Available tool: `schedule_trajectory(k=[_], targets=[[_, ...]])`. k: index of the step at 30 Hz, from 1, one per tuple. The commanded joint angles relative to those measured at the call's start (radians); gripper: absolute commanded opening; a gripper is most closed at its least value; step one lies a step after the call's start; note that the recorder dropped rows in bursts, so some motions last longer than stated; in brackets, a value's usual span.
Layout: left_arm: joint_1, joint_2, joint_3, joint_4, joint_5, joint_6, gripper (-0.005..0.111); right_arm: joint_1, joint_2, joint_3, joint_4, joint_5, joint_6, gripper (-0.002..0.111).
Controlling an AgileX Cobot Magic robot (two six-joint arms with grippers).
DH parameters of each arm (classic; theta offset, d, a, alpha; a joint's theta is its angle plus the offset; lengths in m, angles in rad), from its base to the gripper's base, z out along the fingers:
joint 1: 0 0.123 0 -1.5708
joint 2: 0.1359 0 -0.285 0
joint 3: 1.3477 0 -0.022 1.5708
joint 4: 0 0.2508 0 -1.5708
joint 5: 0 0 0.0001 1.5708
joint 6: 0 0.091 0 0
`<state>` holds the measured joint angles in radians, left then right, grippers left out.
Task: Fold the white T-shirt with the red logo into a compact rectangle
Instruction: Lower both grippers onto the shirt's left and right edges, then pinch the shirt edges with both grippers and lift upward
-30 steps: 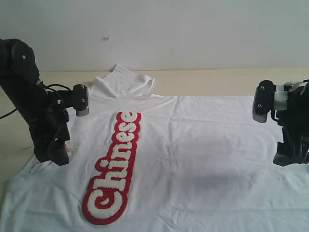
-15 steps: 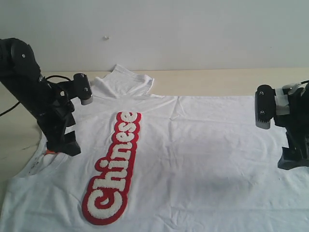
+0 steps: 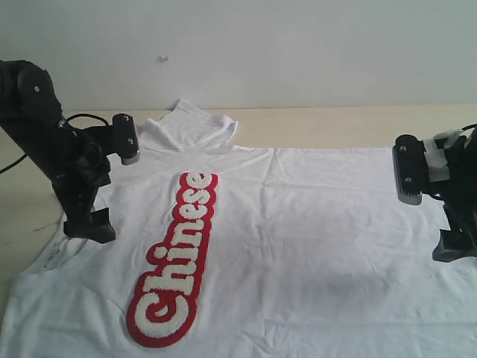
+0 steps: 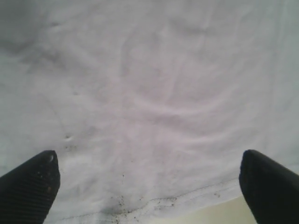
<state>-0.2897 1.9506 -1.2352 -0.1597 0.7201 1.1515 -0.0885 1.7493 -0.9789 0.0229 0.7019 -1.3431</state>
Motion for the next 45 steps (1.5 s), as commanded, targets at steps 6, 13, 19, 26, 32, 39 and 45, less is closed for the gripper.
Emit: schedule_trajectory(k=[6, 13, 19, 26, 32, 39, 45], targets=[[0.003, -0.001, -0.009, 0.053, 0.13, 0.214, 0.105, -0.004, 0.013, -0.027, -0.007, -0.043, -0.043, 0.104], [0.003, -0.001, -0.009, 0.053, 0.143, 0.266, 0.105, -0.004, 0.108, -0.061, -0.047, 0.003, -0.043, 0.104], [0.003, -0.001, -0.009, 0.059, 0.145, 0.266, 0.105, -0.004, 0.152, -0.076, -0.11, 0.045, 0.01, 0.104], [0.003, -0.001, -0.009, 0.059, 0.145, 0.266, 0.105, -0.004, 0.171, -0.076, -0.132, 0.051, 0.072, 0.104], [0.003, -0.001, -0.009, 0.04, 0.143, 0.266, 0.105, -0.004, 0.178, -0.076, -0.132, 0.033, 0.072, 0.104], [0.003, 0.04, -0.009, 0.036, 0.138, 0.259, 0.105, -0.004, 0.284, -0.076, -0.137, 0.032, 0.091, 0.1], [0.003, 0.057, -0.009, 0.036, 0.112, 0.259, 0.105, -0.004, 0.284, -0.076, -0.14, 0.021, 0.091, 0.043]])
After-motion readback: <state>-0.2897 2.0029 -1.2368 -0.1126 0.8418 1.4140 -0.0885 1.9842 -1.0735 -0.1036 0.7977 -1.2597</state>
